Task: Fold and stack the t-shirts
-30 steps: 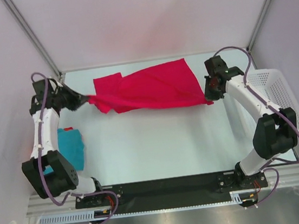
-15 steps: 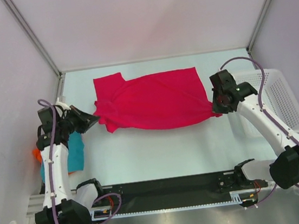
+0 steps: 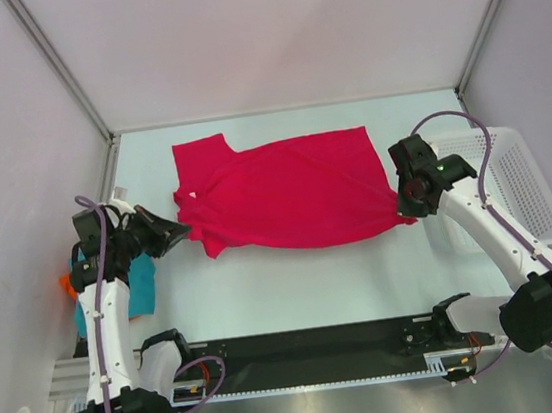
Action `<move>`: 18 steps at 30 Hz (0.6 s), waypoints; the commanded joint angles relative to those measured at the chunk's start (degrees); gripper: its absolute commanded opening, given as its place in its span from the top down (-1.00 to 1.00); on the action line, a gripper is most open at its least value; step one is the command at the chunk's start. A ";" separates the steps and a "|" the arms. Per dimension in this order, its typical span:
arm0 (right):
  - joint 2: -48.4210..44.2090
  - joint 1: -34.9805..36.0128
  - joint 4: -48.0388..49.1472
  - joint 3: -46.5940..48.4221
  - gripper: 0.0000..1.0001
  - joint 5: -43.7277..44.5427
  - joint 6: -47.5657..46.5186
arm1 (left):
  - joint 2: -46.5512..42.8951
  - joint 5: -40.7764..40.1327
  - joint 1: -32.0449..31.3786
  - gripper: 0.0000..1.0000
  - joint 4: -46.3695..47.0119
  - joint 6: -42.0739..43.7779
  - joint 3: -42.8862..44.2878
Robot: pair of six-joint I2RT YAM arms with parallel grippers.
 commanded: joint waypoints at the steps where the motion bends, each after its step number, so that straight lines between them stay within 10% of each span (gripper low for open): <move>1: -2.71 0.15 -2.65 0.07 0.99 2.01 0.83 | -2.09 2.49 -0.08 0.98 -0.42 -0.95 2.11; 8: -3.15 -0.02 -4.15 1.47 0.12 2.10 0.66 | -3.68 0.04 -0.08 -0.91 -1.21 -0.86 2.19; 18: 0.97 -1.16 0.32 4.64 -0.07 -0.44 -0.31 | 0.89 -2.17 0.09 -0.99 4.23 -2.97 4.57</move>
